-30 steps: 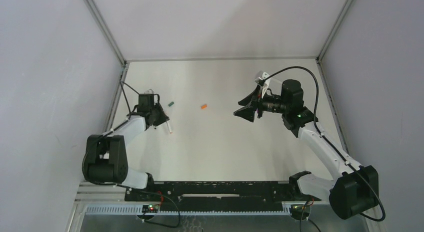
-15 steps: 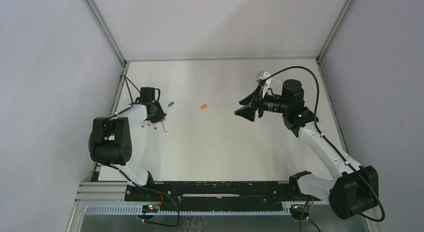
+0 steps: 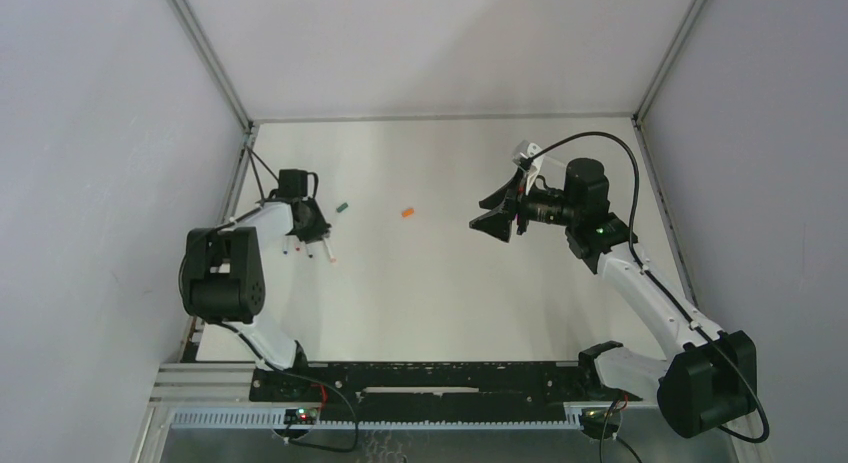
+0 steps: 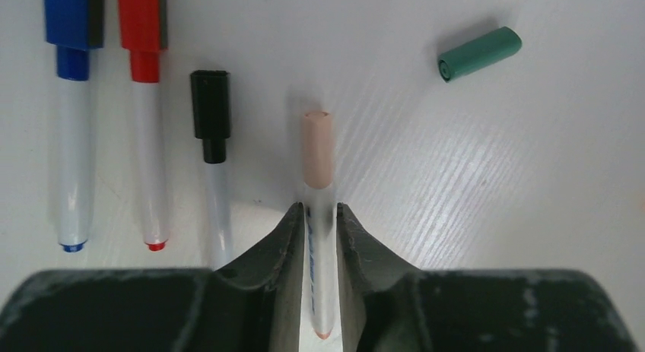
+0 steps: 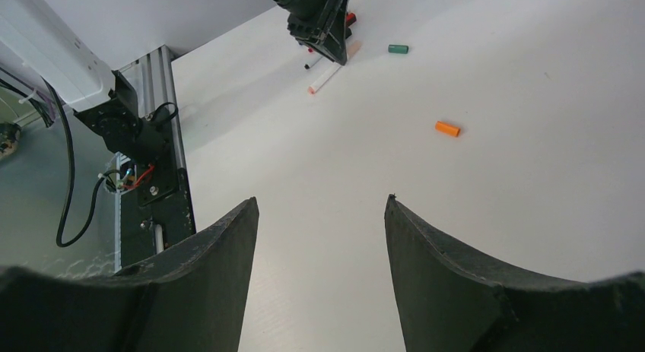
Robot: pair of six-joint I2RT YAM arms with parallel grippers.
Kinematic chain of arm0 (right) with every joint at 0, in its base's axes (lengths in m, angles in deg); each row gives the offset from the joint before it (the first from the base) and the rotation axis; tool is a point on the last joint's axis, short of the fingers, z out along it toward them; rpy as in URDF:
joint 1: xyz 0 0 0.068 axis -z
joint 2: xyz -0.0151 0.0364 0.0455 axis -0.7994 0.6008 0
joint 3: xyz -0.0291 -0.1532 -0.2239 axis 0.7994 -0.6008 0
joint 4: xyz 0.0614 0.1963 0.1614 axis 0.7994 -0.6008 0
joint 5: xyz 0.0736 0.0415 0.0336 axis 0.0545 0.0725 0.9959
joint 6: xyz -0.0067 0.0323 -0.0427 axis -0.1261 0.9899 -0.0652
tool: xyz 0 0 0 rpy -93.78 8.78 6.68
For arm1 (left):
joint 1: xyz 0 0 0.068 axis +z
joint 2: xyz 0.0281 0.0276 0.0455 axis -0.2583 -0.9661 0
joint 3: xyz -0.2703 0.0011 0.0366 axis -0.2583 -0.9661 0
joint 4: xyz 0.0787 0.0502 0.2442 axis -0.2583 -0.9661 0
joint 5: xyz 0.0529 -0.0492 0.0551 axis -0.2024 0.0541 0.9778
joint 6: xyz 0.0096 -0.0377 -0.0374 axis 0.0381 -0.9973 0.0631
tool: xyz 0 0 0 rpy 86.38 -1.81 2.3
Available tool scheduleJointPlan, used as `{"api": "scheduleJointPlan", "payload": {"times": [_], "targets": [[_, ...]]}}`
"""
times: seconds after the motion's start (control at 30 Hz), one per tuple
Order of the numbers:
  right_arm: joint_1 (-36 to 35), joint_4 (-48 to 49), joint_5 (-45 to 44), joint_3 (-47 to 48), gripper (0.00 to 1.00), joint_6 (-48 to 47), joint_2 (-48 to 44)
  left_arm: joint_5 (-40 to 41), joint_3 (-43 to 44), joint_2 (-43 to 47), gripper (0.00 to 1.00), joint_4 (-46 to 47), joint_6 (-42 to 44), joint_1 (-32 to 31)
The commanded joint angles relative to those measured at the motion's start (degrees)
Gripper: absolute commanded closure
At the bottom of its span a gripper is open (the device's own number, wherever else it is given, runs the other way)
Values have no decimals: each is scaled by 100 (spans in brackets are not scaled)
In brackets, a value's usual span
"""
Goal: Insert the pens into the pen caps
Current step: Place the pen at the center of the board.
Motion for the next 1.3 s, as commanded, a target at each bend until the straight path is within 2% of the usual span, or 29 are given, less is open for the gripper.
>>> {"api": "scheduleJointPlan", "payload": {"times": [0.0,0.13,0.5,0.83,0.97,1.07,1.2,1.27], "targets": [[64,123,-63,-28,31,-110,-94,-31,335,20,73,-103,131,168],[68,121,-59,-27,31,-115,-92,-46,329,173,70,-123,120,178],[163,50,-61,-23,31,-289,-97,-118,188,1062,69,-157,324,178],[476,-144,-18,-23,31,-532,-56,-421,-575,2815,67,482,435,178],[667,-575,1,77,31,-837,31,-341,-766,3576,60,689,531,183],[850,-1048,23,246,31,-1166,129,-236,-875,4076,51,832,579,183],[1213,-1770,-7,516,31,-1792,304,-174,-983,4557,32,950,526,194],[1398,-2173,-63,681,31,-2142,409,-180,-1041,4764,19,1023,440,205]]}}
